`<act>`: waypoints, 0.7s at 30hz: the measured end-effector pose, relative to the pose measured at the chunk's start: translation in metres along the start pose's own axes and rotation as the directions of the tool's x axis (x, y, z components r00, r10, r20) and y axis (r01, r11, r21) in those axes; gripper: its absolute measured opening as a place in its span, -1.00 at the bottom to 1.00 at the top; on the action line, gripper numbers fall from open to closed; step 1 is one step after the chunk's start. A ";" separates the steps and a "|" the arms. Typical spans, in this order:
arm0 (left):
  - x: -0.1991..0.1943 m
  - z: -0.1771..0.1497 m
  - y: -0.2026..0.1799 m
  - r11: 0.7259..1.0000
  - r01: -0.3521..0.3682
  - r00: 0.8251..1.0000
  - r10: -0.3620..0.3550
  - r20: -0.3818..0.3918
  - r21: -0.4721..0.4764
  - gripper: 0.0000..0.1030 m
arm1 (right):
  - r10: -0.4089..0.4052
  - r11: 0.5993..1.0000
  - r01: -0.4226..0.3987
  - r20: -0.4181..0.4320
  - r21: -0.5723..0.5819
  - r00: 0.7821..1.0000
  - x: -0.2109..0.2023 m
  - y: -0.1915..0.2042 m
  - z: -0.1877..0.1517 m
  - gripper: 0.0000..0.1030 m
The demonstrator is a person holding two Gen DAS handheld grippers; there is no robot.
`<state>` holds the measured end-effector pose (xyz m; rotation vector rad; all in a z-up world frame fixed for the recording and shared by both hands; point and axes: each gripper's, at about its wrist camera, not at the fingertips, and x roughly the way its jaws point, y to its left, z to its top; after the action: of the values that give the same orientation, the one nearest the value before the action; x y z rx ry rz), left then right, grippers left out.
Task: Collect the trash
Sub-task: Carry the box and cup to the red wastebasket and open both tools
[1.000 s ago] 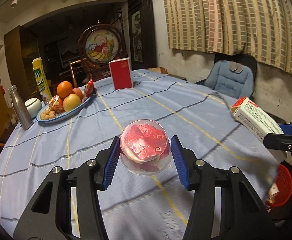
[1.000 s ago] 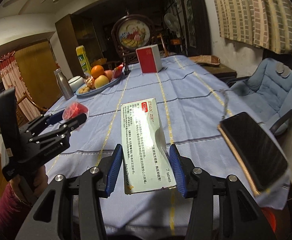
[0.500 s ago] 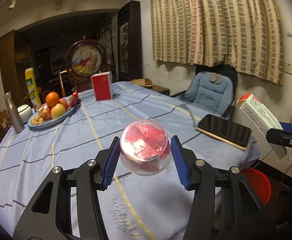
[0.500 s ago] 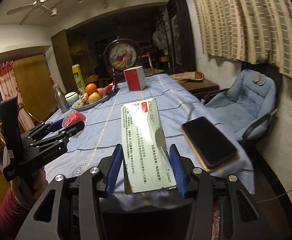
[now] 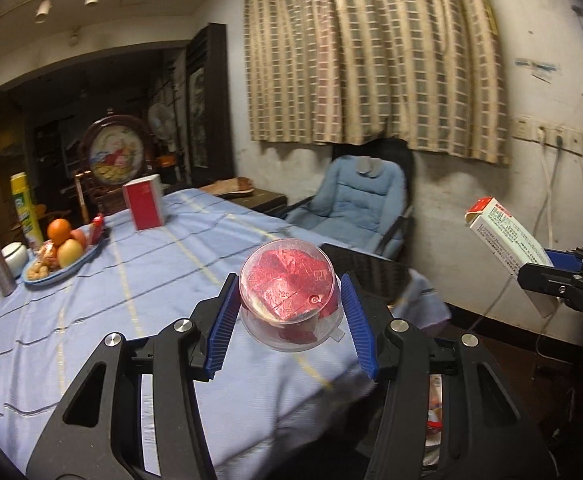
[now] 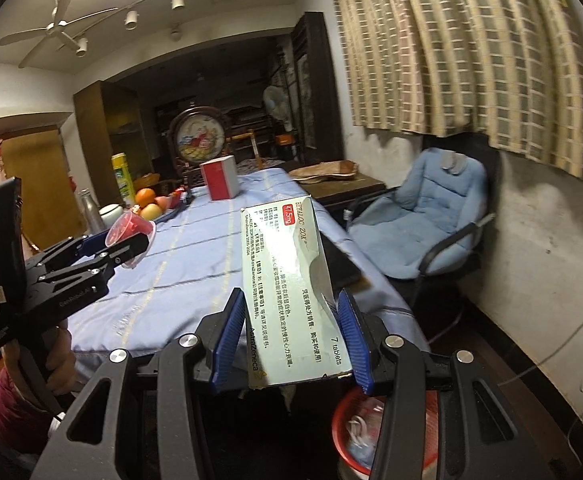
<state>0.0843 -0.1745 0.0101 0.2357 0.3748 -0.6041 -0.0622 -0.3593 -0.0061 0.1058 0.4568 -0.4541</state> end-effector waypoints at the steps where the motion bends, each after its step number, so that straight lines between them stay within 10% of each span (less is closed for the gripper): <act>1: 0.003 0.001 -0.008 1.000 0.019 1.000 -0.019 -0.006 0.004 0.00 | -0.012 1.000 0.012 -0.005 0.009 1.000 -0.002 -0.007 -0.004 -0.08; 16: 0.071 -0.024 -0.076 0.984 0.175 0.971 -0.165 -0.175 0.042 0.00 | -0.131 0.967 0.178 -0.242 0.184 0.961 0.073 -0.109 -0.078 -0.03; 21: 0.090 -0.032 -0.091 0.975 0.216 0.952 -0.199 -0.232 0.051 0.00 | -0.090 0.947 0.177 -0.310 0.267 0.946 0.091 -0.132 -0.104 0.31</act>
<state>0.0900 -0.2830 -0.0656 0.3418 0.6023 -0.8025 -0.0899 -0.4932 -0.1403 0.4355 0.6919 -0.6440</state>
